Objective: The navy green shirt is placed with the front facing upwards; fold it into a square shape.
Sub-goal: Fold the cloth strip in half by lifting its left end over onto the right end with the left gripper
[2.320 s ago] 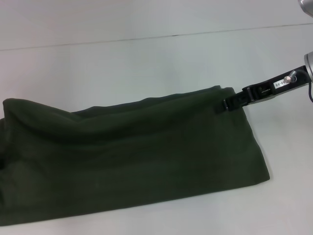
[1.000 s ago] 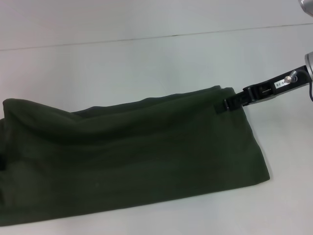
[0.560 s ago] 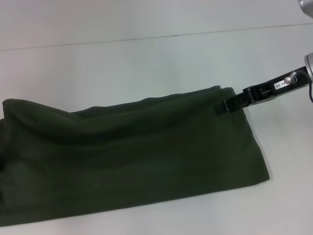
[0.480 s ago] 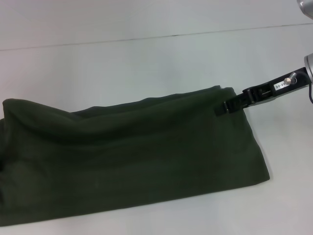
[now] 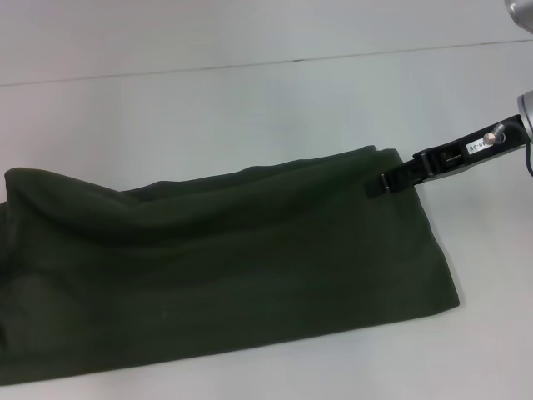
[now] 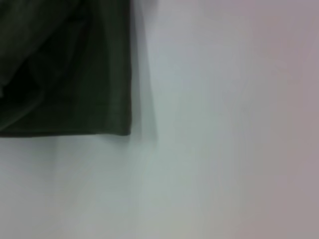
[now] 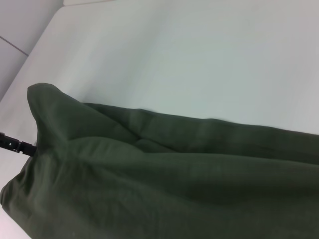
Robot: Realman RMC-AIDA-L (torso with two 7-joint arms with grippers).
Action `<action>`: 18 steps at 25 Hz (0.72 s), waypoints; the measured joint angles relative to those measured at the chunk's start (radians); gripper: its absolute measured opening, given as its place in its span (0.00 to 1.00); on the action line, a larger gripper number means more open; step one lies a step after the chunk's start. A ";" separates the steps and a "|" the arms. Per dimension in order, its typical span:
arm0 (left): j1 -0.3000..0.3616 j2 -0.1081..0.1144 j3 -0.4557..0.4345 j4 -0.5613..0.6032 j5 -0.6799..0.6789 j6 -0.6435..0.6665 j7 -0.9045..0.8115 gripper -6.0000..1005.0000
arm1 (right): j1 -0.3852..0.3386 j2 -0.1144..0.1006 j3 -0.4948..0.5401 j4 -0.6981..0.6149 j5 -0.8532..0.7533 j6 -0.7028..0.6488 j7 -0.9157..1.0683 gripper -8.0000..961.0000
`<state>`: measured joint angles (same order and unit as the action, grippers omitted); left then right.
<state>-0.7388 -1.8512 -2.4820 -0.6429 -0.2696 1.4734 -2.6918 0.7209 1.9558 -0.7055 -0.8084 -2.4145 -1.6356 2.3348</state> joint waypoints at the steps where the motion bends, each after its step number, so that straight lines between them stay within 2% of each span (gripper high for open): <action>1: 0.001 0.006 -0.024 0.001 -0.001 0.010 0.004 0.69 | 0.002 0.000 0.000 0.000 0.000 0.001 0.000 0.69; 6: 0.006 0.017 -0.055 0.005 -0.002 0.022 0.010 0.68 | 0.006 0.000 -0.002 0.001 0.000 0.002 0.000 0.69; 18: 0.003 0.011 -0.051 0.044 -0.002 0.008 0.021 0.68 | 0.007 0.000 -0.002 0.002 0.000 -0.001 0.000 0.69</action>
<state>-0.7357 -1.8400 -2.5334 -0.5987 -0.2712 1.4809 -2.6712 0.7283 1.9558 -0.7074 -0.8068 -2.4145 -1.6363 2.3348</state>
